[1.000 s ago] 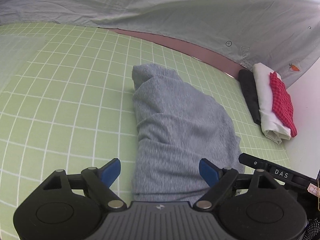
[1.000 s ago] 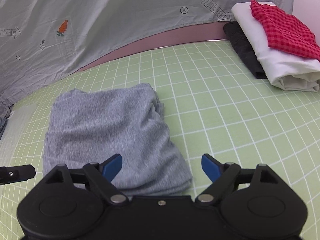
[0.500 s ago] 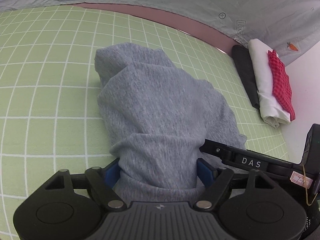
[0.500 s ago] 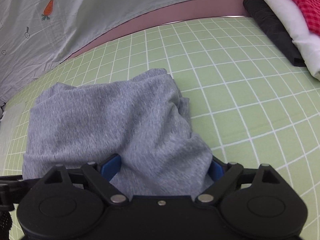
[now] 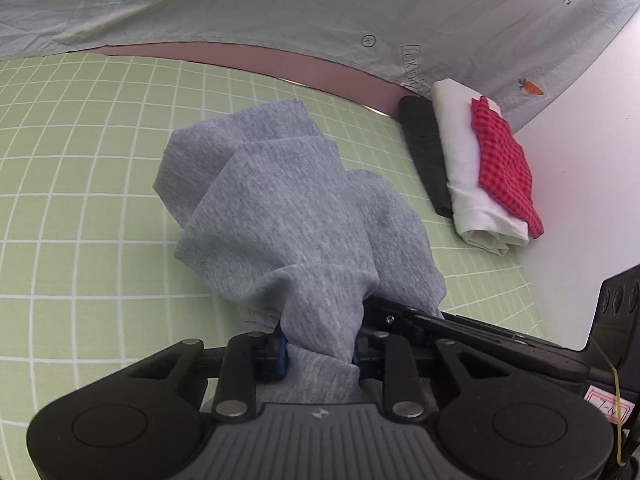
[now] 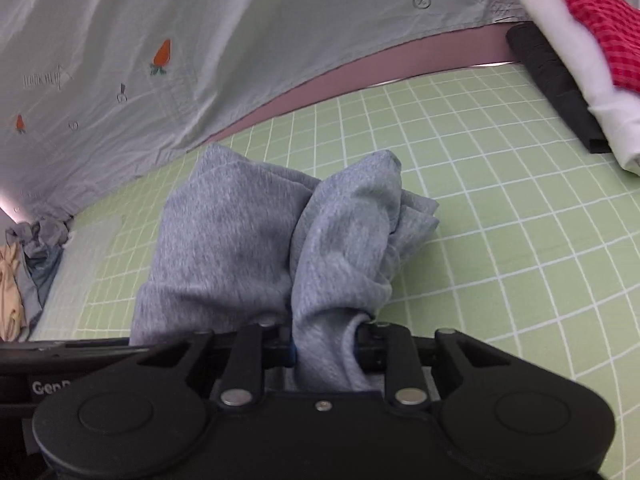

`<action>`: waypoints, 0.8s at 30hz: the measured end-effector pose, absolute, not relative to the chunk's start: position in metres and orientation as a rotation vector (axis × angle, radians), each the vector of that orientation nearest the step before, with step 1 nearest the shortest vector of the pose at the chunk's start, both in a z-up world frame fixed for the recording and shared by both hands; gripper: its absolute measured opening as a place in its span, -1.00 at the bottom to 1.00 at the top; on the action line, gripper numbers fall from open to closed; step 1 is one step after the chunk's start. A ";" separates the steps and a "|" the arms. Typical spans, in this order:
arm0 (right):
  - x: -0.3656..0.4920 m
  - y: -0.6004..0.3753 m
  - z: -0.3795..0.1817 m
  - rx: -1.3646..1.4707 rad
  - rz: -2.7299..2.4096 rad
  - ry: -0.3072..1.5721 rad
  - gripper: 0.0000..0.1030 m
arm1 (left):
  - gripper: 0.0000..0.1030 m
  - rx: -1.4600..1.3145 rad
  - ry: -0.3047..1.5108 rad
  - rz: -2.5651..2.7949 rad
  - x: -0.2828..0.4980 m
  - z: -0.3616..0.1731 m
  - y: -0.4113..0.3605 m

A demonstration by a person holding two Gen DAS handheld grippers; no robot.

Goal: Fold clothes
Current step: 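Grasp the folded sweatpants with the left gripper and lift it toward the clothes stack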

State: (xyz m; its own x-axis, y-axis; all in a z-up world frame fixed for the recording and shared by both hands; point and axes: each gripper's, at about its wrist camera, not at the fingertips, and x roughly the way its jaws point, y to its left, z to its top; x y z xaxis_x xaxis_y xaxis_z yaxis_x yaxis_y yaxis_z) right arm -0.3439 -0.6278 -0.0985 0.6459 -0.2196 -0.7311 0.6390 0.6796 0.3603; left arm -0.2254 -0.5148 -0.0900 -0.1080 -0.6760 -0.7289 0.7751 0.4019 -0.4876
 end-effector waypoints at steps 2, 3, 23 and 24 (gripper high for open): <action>-0.373 -0.640 -0.089 0.660 -0.526 0.669 -0.54 | -0.46 0.103 1.121 -1.239 -0.253 -0.080 -0.531; -0.388 -0.647 -0.084 0.659 -0.524 0.650 -0.54 | -0.46 0.099 1.108 -1.242 -0.268 -0.075 -0.540; -0.602 -0.916 0.050 0.435 -0.711 0.294 -0.55 | -0.46 0.031 0.749 -1.540 -0.420 0.068 -0.855; -0.600 -0.930 0.057 0.425 -0.716 0.265 -0.54 | -0.44 0.029 0.729 -1.536 -0.415 0.073 -0.868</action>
State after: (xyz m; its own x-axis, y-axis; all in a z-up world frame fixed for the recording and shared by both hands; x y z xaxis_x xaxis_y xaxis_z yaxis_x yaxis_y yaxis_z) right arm -0.6004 -0.9298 0.0565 0.7264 -0.5755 -0.3756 0.6813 0.6748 0.2838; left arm -0.4145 -0.8677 0.0730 -0.1294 -0.8872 -0.4428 0.9039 0.0781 -0.4206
